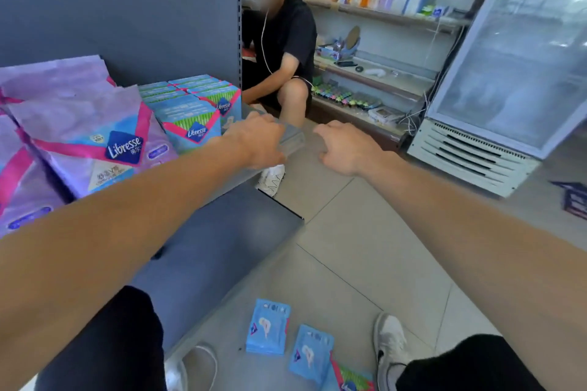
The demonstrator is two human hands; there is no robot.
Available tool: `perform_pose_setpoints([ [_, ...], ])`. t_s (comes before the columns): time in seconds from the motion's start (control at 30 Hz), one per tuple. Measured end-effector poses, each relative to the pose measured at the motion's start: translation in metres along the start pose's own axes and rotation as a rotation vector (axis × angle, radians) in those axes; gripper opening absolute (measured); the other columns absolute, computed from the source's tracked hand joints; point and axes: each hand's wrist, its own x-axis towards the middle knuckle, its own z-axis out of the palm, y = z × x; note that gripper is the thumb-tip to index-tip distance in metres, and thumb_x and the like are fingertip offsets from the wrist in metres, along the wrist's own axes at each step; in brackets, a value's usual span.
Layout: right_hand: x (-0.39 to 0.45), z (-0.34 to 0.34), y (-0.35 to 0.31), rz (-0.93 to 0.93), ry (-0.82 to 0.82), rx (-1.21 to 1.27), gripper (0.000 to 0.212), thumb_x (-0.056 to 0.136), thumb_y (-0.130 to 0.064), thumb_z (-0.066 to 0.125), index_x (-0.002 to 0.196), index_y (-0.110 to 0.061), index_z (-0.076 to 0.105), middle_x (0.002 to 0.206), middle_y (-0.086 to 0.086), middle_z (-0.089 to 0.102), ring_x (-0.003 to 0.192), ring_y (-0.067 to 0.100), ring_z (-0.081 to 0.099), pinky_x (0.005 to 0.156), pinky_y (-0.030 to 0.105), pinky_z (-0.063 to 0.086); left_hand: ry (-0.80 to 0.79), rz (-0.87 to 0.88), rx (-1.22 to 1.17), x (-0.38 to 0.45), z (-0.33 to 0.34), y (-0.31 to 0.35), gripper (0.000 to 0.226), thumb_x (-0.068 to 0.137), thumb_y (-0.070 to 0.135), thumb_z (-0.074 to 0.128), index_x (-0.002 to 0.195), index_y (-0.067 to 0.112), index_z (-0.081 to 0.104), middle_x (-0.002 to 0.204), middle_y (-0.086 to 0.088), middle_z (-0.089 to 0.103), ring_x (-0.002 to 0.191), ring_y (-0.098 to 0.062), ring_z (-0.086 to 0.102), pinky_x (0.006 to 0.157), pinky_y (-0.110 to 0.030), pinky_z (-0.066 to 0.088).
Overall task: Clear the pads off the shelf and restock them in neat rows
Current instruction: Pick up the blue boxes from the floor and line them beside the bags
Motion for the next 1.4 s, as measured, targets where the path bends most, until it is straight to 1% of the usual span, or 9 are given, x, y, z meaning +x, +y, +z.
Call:
perform_pose_setpoints([
  [0.07,-0.026,0.012,0.002,0.017,-0.003,-0.010,0.041,0.091,-0.025,0.056,0.130,-0.013,0.050,0.122,0.014,0.051,0.112,0.035,0.052,0.077,0.033,0.039,-0.013,0.001,0.009,-0.015,0.012,0.015,0.052,0.087,0.046,0.055,0.127,0.013,0.051,0.134,-0.011,0.047,0.125,-0.033,0.040,0.095,-0.045,0.042],
  [0.2,-0.070,0.056,0.012,0.050,-0.047,0.007,0.044,0.089,-0.025,0.055,0.131,-0.012,0.049,0.126,0.016,0.053,0.117,0.037,0.053,0.093,0.040,0.047,-0.062,0.036,-0.050,-0.044,0.053,0.045,0.035,0.086,0.041,0.054,0.105,0.011,0.053,0.128,-0.011,0.050,0.114,-0.032,0.046,0.087,-0.044,0.047],
  [0.27,-0.087,0.084,0.020,0.084,-0.090,0.031,0.046,0.089,-0.028,0.055,0.132,-0.013,0.048,0.130,0.015,0.053,0.120,0.036,0.051,0.097,0.043,0.046,-0.116,0.036,-0.060,-0.054,0.080,0.058,0.041,0.088,0.042,0.054,0.113,0.009,0.054,0.134,-0.010,0.043,0.116,-0.032,0.044,0.084,-0.043,0.045],
  [0.53,-0.135,0.221,0.043,0.155,-0.298,0.161,0.054,0.093,-0.027,0.052,0.144,-0.017,0.038,0.133,0.011,0.047,0.122,0.032,0.047,0.095,0.041,0.046,-0.365,0.047,-0.099,-0.079,0.211,0.097,0.044,0.091,0.040,0.052,0.123,0.009,0.050,0.132,-0.009,0.045,0.122,-0.030,0.039,0.080,-0.038,0.040],
  [0.87,-0.152,0.349,0.040,0.230,-0.550,0.254,0.051,0.092,-0.025,0.050,0.141,-0.016,0.040,0.130,0.009,0.050,0.120,0.029,0.049,0.093,0.042,0.048,-0.649,-0.021,-0.111,-0.097,0.349,0.095,0.045,0.087,0.042,0.060,0.119,0.012,0.054,0.126,-0.011,0.053,0.117,-0.031,0.050,0.088,-0.037,0.046],
  [1.07,-0.130,0.404,0.026,0.271,-0.663,0.356,0.054,0.093,-0.022,0.049,0.145,-0.016,0.036,0.131,0.007,0.049,0.119,0.027,0.051,0.093,0.040,0.048,-0.694,-0.123,-0.230,-0.096,0.413,0.083,0.051,0.085,0.045,0.056,0.128,0.017,0.049,0.126,-0.007,0.049,0.119,-0.028,0.046,0.096,-0.040,0.046],
  [1.2,-0.111,0.442,0.005,0.288,-0.721,0.439,0.051,0.092,-0.020,0.048,0.141,-0.011,0.037,0.128,0.011,0.052,0.115,0.029,0.053,0.090,0.038,0.048,-0.696,-0.211,-0.313,-0.099,0.448,0.076,0.074,0.083,0.046,0.060,0.145,0.020,0.030,0.143,-0.007,0.035,0.129,-0.028,0.039,0.102,-0.041,0.043],
  [1.3,-0.103,0.467,-0.014,0.313,-0.766,0.515,0.049,0.090,-0.018,0.049,0.137,-0.009,0.036,0.114,0.013,0.056,0.104,0.031,0.056,0.075,0.035,0.045,-0.748,-0.286,-0.370,-0.101,0.467,0.073,0.091,0.084,0.046,0.063,0.154,0.028,0.007,0.159,-0.009,0.007,0.137,-0.032,0.031,0.105,-0.041,0.040],
  [1.4,-0.098,0.486,-0.029,0.350,-0.770,0.597,0.061,0.088,-0.018,0.051,0.143,-0.015,0.026,0.107,0.015,0.061,0.095,0.033,0.060,0.074,0.036,0.050,-0.778,-0.337,-0.465,-0.105,0.483,0.072,0.100,0.082,0.045,0.066,0.152,0.041,-0.005,0.160,-0.004,-0.013,0.128,-0.035,0.043,0.099,-0.041,0.047],
])
